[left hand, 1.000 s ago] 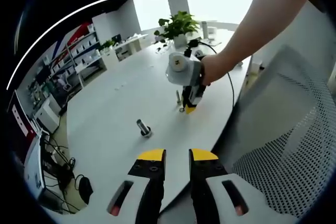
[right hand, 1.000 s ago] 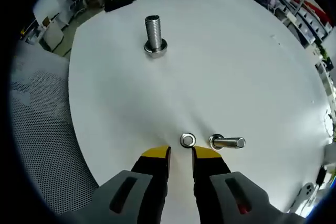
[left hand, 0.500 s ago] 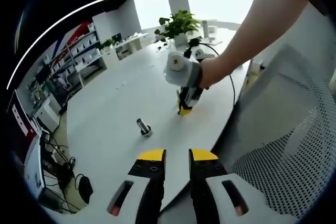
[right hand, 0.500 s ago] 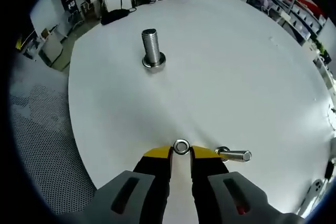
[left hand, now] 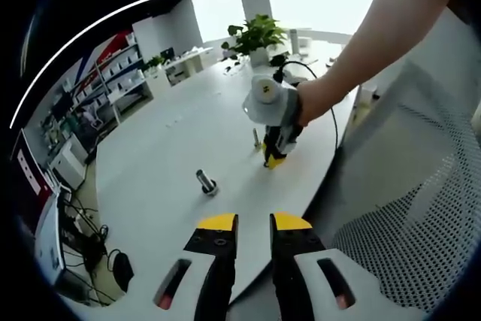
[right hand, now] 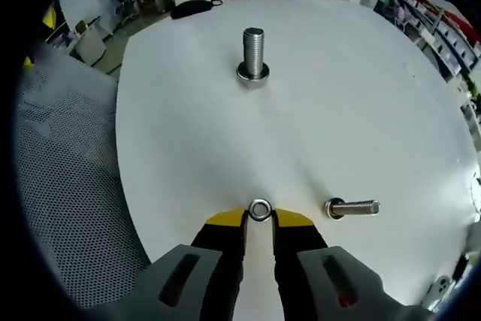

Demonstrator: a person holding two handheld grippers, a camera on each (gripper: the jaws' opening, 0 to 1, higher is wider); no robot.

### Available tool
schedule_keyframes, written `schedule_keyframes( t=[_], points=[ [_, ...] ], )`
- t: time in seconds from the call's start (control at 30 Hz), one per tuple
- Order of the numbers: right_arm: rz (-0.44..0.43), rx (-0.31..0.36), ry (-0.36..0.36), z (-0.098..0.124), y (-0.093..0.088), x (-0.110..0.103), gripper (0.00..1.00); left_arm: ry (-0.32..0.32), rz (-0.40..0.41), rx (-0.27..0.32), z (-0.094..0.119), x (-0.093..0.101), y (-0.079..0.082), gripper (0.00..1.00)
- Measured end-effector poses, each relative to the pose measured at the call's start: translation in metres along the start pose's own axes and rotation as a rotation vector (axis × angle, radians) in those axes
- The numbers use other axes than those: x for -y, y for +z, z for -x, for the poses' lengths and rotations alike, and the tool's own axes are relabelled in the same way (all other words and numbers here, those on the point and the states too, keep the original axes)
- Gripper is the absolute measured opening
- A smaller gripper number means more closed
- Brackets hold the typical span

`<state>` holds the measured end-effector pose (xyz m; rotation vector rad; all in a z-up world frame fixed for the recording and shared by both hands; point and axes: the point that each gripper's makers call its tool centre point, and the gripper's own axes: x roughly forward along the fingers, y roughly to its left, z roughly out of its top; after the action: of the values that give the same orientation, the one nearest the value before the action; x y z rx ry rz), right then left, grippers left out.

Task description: Place the washer onto the threaded stud by aligning its center hole with the stud, sliding it down to the base, and recovering from edge contact or off-axis alignment until the washer reaches the visible bottom stop.

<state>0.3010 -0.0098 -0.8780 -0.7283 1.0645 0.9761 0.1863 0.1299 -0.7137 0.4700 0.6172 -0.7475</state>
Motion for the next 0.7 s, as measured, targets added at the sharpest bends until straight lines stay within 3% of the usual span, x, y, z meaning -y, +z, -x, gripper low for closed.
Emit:
schedule_keyframes(
  t=[0.1, 0.23, 0.5, 0.57, 0.6, 0.7],
  points=[
    [-0.035, -0.071, 0.021, -0.0009, 0.0008, 0.0012, 0.16, -0.018, -0.004, -0.018, -0.0024, 0.004, -0.0024, 0.15],
    [0.033, -0.15, 0.039, -0.0023, 0.0016, 0.0008, 0.16, -0.011, -0.002, -0.014, -0.0013, 0.0024, -0.0023, 0.15],
    [0.041, -0.203, 0.071, -0.0033, 0.0022, 0.0026, 0.15, -0.002, 0.003, -0.024, -0.0015, 0.0009, -0.0036, 0.15],
    [0.121, -0.258, 0.062, -0.0028, 0.0008, 0.0013, 0.15, -0.003, 0.004, -0.029, -0.0019, 0.001, -0.0044, 0.15],
    [0.217, -0.3, 0.055, -0.0025, 0.0002, 0.0011, 0.15, -0.002, 0.004, -0.029, -0.002, 0.0007, -0.0043, 0.15],
    [0.253, -0.358, 0.031, -0.004, 0.001, -0.0019, 0.15, 0.001, 0.006, -0.029, -0.0018, 0.0001, -0.0043, 0.15]
  ],
)
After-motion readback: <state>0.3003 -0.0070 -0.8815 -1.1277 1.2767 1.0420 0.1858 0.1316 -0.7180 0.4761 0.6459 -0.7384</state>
